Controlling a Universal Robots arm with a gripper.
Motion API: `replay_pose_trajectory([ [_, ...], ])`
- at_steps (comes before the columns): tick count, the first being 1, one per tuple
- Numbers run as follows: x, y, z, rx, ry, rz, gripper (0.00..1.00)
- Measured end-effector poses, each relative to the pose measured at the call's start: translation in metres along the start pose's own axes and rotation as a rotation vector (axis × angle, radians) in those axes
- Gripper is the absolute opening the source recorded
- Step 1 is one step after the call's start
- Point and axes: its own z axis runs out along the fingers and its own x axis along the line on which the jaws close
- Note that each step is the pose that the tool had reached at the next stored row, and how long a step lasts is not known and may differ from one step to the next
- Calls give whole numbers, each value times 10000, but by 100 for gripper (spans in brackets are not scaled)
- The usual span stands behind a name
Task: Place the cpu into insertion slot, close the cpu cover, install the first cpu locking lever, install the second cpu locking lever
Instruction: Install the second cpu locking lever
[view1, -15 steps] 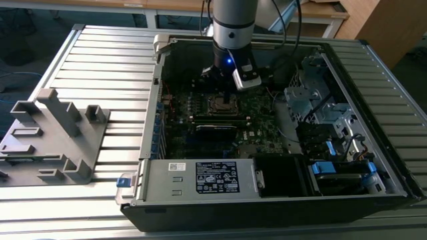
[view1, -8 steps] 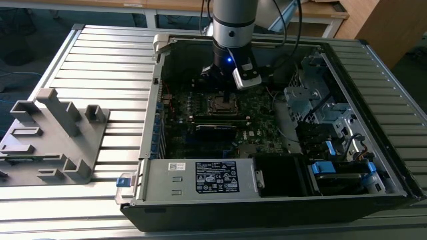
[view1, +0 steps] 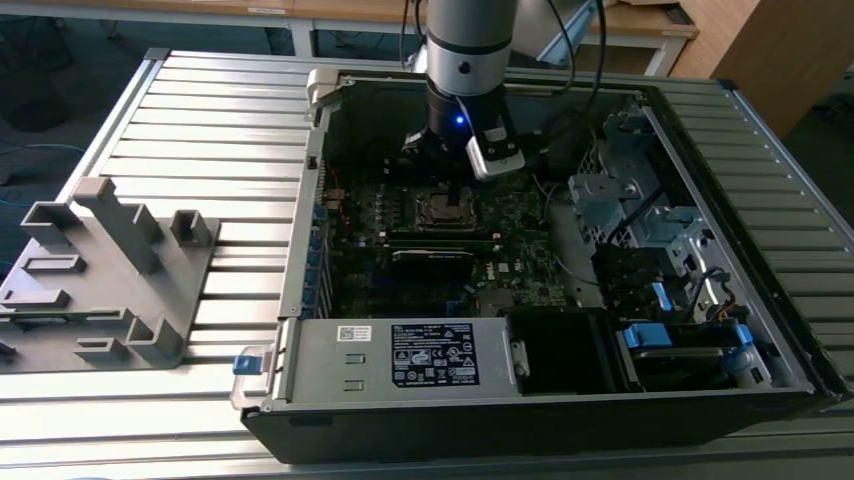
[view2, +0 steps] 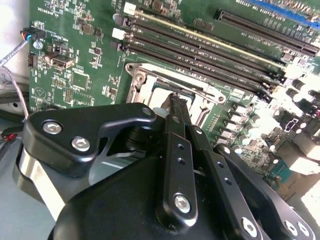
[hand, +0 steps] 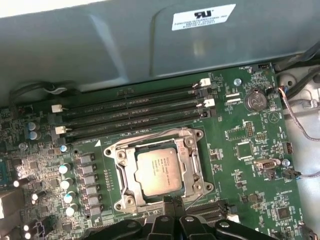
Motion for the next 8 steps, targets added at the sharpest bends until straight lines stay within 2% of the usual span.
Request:
replay_pose_trajectory([
  [8, -21, -104, -1, 0, 0, 0, 11],
])
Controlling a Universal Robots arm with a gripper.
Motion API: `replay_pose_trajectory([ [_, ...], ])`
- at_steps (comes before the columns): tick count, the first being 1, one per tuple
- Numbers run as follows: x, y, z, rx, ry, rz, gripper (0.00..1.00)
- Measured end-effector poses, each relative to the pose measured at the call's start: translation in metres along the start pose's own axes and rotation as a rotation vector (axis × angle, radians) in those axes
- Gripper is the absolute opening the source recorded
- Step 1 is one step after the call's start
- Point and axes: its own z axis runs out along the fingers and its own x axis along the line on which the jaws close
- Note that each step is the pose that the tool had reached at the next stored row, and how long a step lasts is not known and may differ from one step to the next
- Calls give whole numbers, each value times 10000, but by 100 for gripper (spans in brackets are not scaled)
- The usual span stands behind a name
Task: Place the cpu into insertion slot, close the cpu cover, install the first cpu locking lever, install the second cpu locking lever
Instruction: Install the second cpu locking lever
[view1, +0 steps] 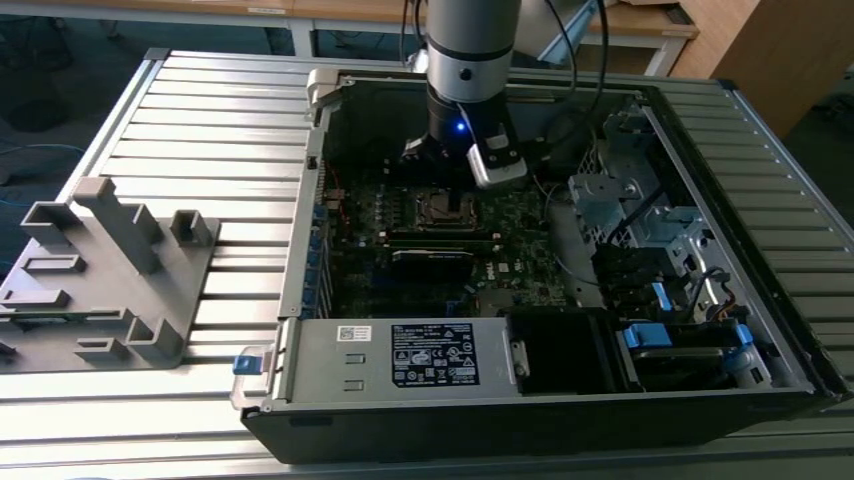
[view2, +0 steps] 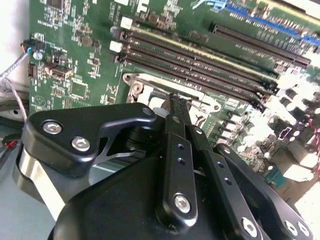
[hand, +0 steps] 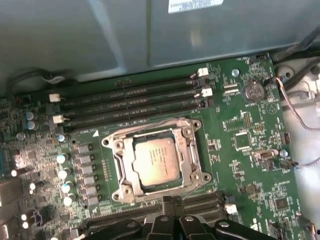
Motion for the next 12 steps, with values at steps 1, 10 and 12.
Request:
replay_pose_trajectory([
  [1, -3, -15, 0, -1, 0, 0, 11],
  [10, -4, -100, -1, -2, -5, 1, 11],
  [12, 10, -106, -2, -2, -10, 0, 11],
])
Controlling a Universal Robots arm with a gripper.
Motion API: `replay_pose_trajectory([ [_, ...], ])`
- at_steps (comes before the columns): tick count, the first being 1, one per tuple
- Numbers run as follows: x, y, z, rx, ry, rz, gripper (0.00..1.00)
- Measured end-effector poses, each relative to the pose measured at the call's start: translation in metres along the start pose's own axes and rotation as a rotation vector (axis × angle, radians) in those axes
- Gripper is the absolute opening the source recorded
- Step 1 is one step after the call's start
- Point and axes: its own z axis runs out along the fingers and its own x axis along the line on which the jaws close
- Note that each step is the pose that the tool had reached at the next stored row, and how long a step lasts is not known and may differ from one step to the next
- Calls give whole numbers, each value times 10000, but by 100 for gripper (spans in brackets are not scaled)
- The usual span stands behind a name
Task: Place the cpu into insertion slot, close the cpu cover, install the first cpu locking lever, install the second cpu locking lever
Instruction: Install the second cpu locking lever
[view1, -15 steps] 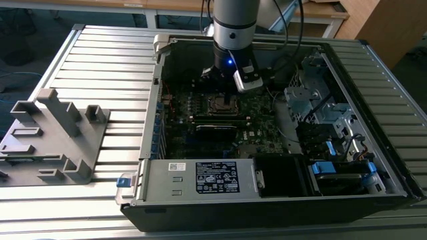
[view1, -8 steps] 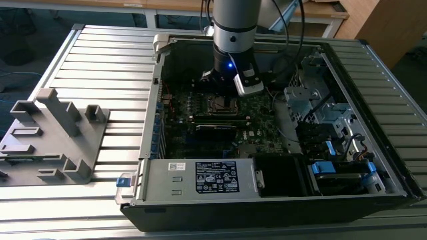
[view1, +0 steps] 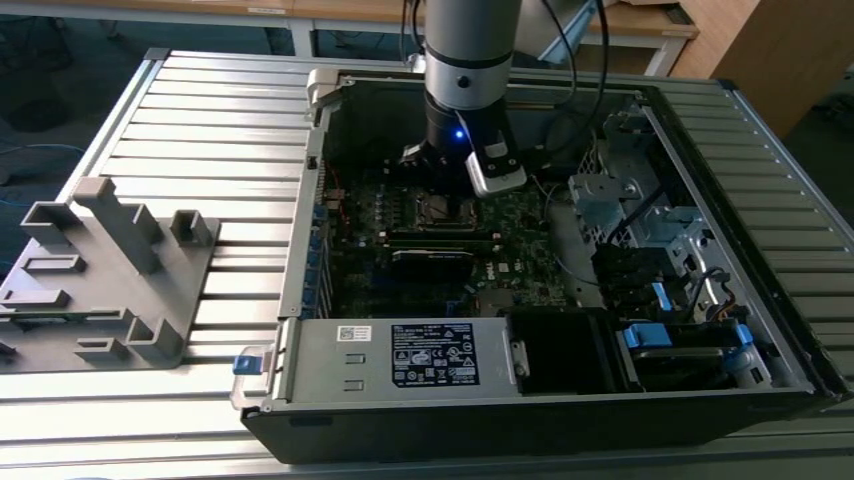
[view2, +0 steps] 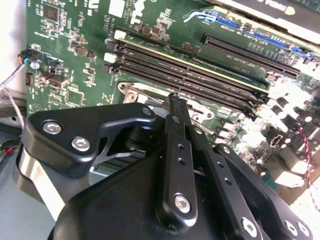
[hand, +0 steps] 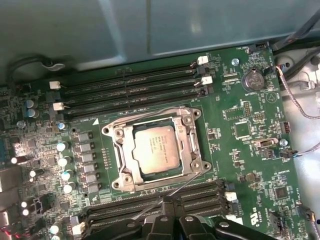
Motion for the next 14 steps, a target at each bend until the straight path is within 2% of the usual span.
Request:
replay_pose_trajectory([
  [6, 91, -20, 1, -5, -25, 0, 11],
  [14, 97, -20, 1, -12, -24, -60, 11],
])
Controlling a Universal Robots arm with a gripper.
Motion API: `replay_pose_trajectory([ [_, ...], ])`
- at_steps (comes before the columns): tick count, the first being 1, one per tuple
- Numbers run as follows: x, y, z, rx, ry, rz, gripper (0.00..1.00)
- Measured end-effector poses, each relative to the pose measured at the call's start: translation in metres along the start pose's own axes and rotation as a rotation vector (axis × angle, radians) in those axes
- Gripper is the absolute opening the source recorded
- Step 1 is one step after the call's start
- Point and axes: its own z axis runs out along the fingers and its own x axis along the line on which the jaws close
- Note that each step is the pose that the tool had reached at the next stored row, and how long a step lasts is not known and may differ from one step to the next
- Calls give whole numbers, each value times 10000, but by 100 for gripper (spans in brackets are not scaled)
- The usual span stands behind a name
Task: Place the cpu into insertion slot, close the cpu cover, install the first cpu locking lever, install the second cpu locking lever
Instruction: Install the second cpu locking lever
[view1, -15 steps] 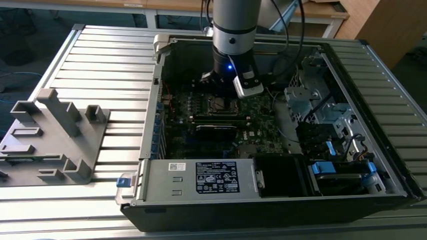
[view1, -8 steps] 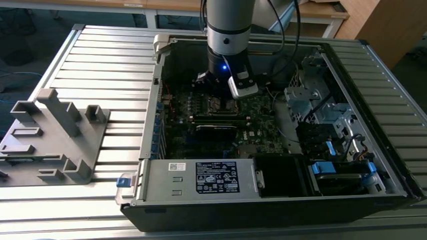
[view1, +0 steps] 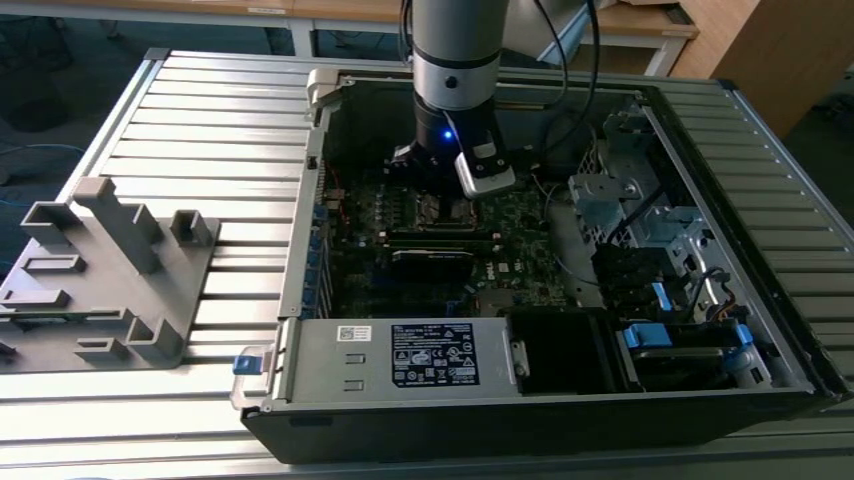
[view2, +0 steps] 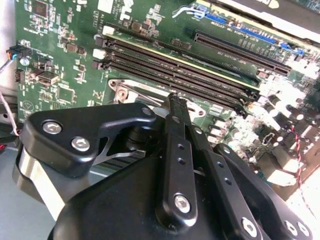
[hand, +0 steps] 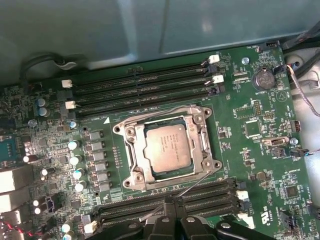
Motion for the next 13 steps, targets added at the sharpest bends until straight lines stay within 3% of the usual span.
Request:
replay_pose_trajectory([
  [7, 0, 1, 4, -71, 26, -1079, 11],
  [13, 0, 0, 4, -75, 28, -1149, 11],
])
